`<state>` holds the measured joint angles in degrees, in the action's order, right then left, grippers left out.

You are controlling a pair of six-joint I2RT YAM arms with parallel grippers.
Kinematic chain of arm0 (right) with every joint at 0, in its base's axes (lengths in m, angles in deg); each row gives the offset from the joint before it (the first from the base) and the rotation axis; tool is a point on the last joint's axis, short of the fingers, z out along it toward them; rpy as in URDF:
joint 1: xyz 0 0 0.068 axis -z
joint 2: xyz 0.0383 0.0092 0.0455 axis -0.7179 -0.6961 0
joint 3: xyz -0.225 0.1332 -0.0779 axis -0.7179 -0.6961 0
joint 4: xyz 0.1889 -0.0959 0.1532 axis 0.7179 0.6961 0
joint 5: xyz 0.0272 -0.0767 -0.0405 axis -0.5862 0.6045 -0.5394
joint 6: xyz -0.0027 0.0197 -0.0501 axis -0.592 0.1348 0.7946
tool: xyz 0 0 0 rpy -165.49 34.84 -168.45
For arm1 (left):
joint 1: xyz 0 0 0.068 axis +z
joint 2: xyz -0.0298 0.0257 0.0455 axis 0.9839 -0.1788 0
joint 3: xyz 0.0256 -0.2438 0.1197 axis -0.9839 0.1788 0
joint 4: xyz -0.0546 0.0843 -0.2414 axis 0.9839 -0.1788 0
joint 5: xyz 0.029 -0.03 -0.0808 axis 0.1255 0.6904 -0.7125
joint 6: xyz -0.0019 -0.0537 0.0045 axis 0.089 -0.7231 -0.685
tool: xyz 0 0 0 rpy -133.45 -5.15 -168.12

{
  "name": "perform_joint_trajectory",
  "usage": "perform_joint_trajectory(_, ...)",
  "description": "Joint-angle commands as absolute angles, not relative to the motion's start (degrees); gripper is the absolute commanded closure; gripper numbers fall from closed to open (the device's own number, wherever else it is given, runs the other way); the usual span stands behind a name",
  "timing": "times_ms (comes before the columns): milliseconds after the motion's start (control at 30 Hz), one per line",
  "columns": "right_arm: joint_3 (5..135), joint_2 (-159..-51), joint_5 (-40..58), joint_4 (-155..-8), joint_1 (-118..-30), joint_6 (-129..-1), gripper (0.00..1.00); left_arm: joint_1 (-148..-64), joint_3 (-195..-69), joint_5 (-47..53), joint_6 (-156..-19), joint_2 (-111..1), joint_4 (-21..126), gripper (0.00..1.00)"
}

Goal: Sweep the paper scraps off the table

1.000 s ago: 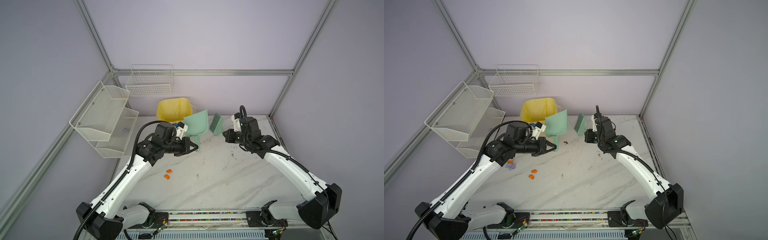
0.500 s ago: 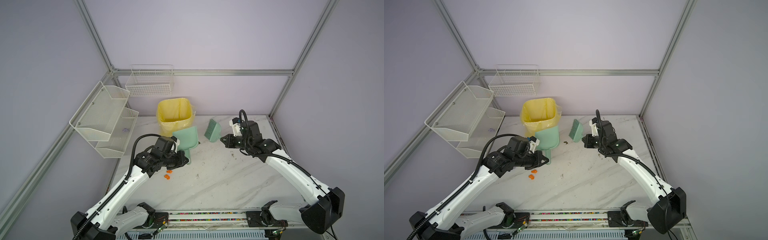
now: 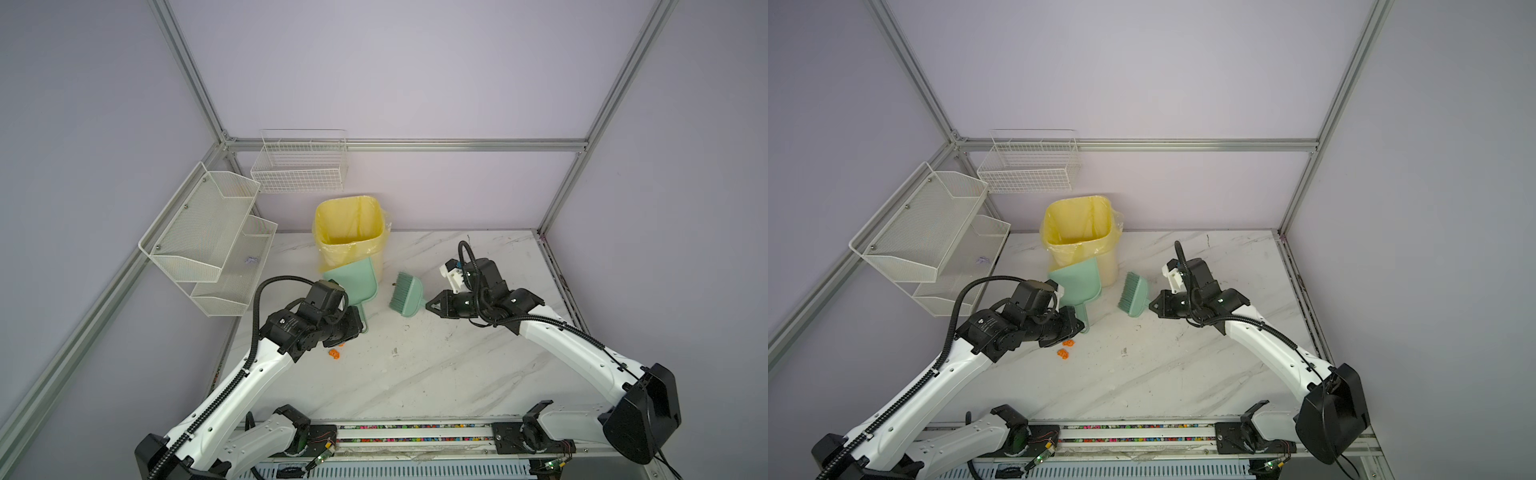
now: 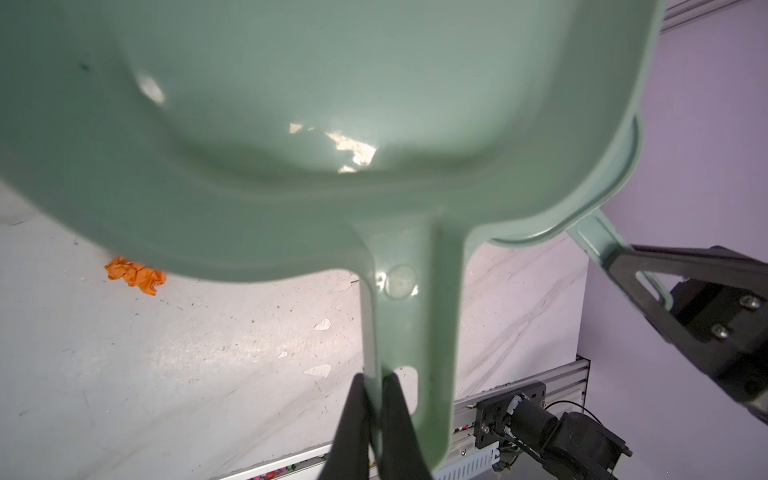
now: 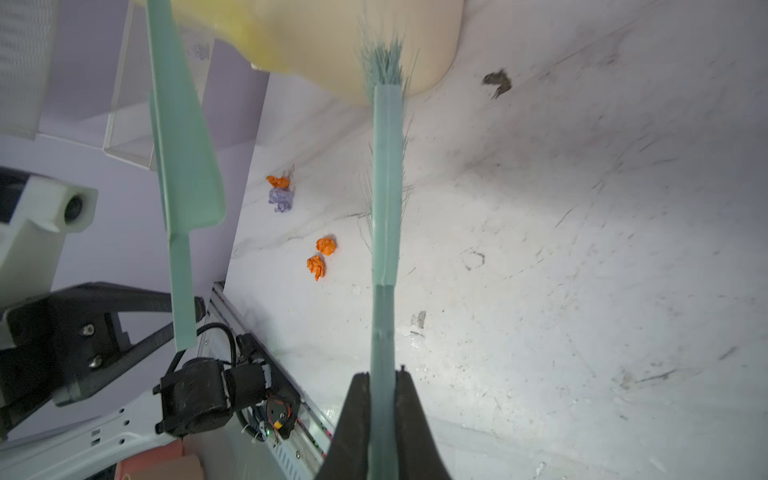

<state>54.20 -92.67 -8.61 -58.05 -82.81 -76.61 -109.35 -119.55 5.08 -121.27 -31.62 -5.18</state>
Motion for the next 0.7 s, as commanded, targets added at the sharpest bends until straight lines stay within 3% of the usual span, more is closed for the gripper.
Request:
perform_joint_trajectory(0,54.0,-94.0,-11.2,-62.7,-86.6,-81.6,1.00,-108.9,-119.2,7.2,-121.6,-32.1,-5.5,1.00)
perform_joint_trajectory(667,57.4,-107.3,-11.5,-75.0,-100.2,-90.1,1.00,-106.6,-120.9,8.6,-120.2,-33.5,-8.0,1.00)
